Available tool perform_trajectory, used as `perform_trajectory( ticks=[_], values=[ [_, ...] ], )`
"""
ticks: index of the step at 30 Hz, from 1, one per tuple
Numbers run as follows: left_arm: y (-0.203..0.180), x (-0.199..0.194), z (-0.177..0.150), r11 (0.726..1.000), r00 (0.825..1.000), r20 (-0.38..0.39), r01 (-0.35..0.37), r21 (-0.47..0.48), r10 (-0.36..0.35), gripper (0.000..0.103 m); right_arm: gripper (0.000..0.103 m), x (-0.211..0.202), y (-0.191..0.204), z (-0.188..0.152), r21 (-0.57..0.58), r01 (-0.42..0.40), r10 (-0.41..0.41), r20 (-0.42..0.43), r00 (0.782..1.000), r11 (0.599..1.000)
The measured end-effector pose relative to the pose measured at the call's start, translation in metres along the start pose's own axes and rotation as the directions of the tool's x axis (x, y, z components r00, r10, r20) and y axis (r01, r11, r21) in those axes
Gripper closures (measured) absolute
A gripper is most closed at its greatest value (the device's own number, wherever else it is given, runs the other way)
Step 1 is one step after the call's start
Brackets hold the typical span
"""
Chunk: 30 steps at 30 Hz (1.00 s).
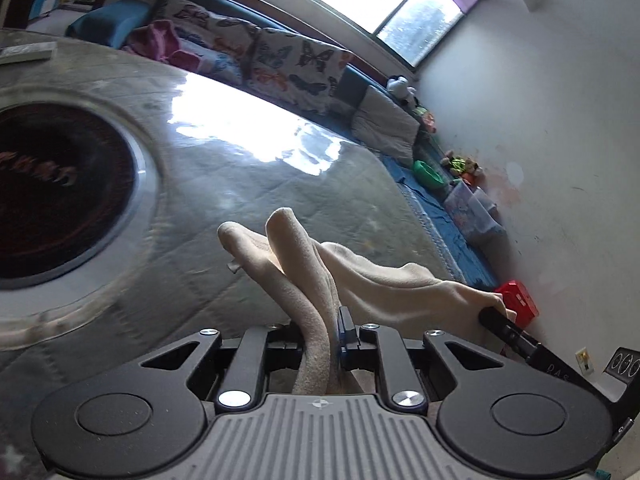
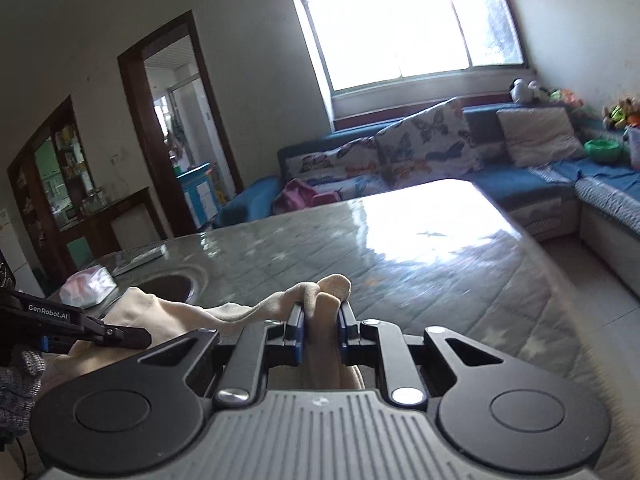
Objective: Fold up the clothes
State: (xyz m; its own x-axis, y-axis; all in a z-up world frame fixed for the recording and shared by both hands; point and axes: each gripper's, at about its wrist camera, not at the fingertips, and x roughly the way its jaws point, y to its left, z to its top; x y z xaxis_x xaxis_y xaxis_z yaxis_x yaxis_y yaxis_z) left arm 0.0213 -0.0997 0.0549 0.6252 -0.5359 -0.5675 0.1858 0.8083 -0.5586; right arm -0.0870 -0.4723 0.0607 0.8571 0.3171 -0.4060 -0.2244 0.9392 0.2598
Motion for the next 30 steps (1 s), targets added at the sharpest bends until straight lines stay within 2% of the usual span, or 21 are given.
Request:
perform_trajectory(
  ticks=[7, 14, 22, 26, 28, 30],
  values=[
    [-0.038, 0.047, 0.012, 0.996, 0.998, -0.033, 0.056, 0.063, -0.054, 0.087, 0.089, -0.007, -0.039, 0.026, -0.013, 0.132, -0.131, 0.033, 0.991, 0.991],
    [-0.058, 0.089, 0.012, 0.991, 0.994, -0.089, 0.070, 0.110, -0.061, 0.087, 0.089, -0.001, -0.073, 0.032, 0.002, 0.219, -0.219, 0.022, 0.976, 0.976],
    [-0.054, 0.115, 0.000, 0.991, 0.986, -0.167, 0.049, 0.128, -0.027, 0.087, 0.089, 0.017, -0.095, 0.021, 0.022, 0.259, -0.258, -0.028, 0.966, 0.966],
    [-0.046, 0.119, -0.001, 0.992, 0.980, -0.199, 0.041, 0.118, -0.017, 0.084, 0.087, 0.029, -0.106, 0.008, 0.030, 0.276, -0.273, -0.082, 0.959, 0.961],
    [-0.042, 0.120, -0.001, 0.993, 0.977, -0.212, 0.039, 0.109, -0.016, 0.082, 0.082, 0.033, -0.108, 0.003, 0.023, 0.296, -0.292, -0.107, 0.950, 0.955],
    [-0.039, 0.118, -0.001, 0.993, 0.977, -0.212, 0.049, 0.105, -0.026, 0.082, 0.081, 0.036, -0.112, -0.003, 0.024, 0.325, -0.320, -0.127, 0.939, 0.945]
  ],
)
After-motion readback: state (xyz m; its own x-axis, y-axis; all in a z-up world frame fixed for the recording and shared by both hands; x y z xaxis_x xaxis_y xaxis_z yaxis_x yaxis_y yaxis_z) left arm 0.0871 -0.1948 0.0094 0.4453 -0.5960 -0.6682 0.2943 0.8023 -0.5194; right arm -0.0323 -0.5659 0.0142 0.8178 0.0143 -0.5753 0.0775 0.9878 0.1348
